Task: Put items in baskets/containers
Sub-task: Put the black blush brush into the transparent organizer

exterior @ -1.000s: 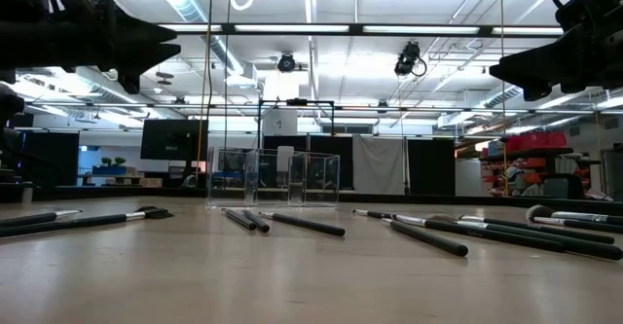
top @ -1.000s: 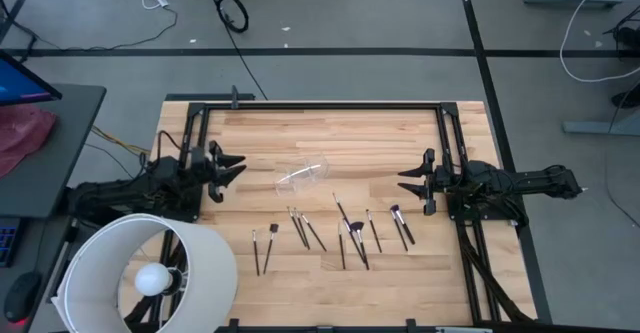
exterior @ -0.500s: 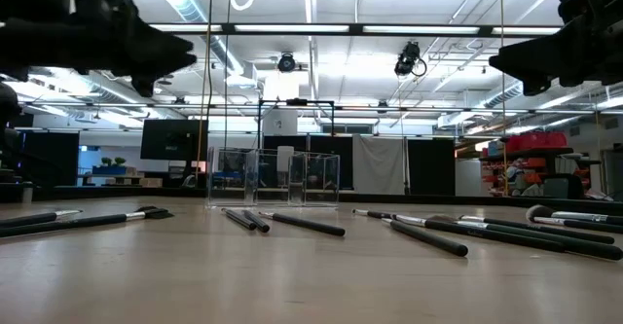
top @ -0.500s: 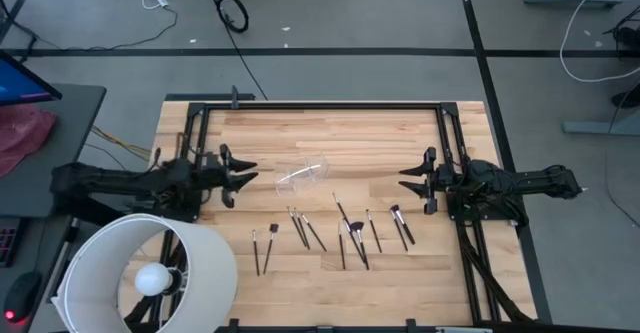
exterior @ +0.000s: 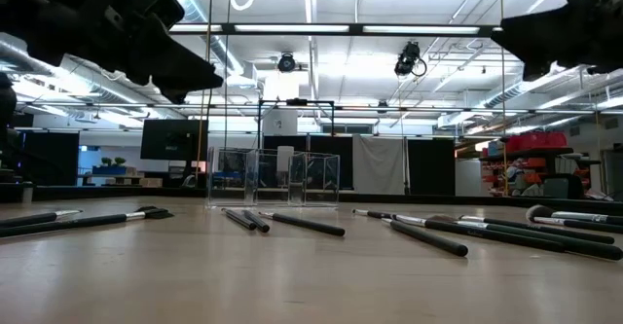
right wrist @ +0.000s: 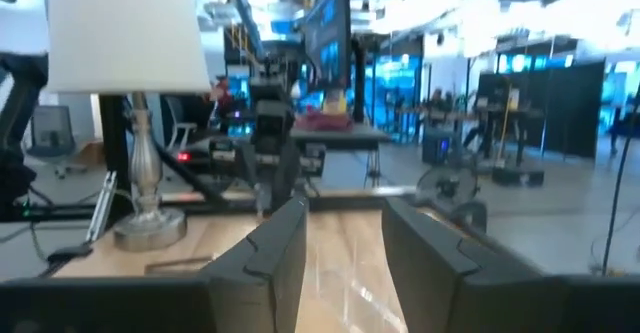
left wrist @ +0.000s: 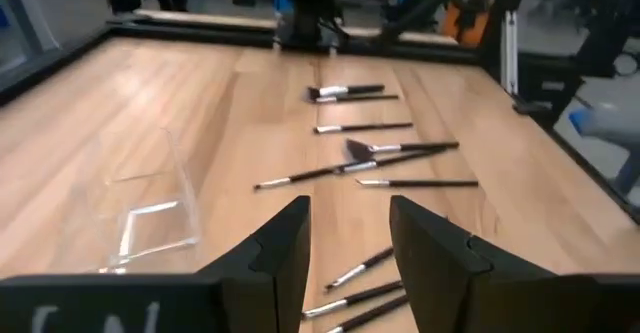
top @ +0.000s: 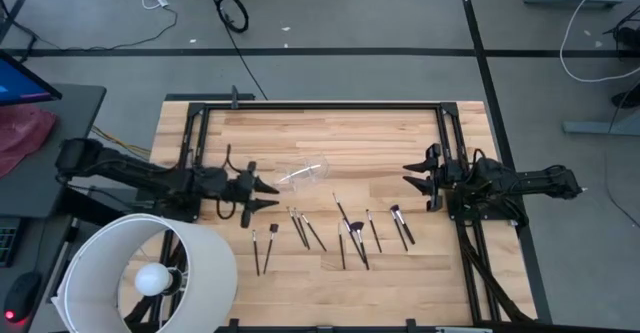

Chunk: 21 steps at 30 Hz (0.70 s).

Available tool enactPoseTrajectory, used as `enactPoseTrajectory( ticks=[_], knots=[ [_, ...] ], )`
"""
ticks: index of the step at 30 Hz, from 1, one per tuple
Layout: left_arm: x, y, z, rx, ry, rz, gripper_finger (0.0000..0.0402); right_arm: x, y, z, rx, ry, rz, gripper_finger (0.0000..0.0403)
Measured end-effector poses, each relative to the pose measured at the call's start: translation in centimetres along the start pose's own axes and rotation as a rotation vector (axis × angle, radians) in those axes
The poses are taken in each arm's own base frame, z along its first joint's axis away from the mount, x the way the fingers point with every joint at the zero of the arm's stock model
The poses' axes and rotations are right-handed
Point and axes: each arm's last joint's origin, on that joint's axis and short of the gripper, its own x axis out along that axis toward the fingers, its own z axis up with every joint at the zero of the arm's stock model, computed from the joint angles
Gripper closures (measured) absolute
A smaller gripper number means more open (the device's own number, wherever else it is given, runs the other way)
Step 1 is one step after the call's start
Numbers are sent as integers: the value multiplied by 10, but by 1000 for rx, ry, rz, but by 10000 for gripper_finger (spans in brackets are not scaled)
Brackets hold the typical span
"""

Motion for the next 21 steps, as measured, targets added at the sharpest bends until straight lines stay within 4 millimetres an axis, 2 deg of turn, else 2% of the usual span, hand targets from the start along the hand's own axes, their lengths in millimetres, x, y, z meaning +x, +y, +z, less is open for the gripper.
enactPoseTrajectory(
  ticks=[2, 12, 17, 21],
  knots=[
    [5, -2, 0, 7, 21, 13, 259, 1, 0, -3, 27, 33, -9, 266],
    [20, -4, 27, 76, -30, 79, 259, 13, -1, -19, 78, 215, -138, 266],
    [21, -4, 27, 89, -25, 83, 259, 27, 0, 1, 83, 326, -145, 266],
    [21, -4, 27, 88, -25, 84, 259, 38, 2, 18, 121, 505, -158, 266]
  ],
)
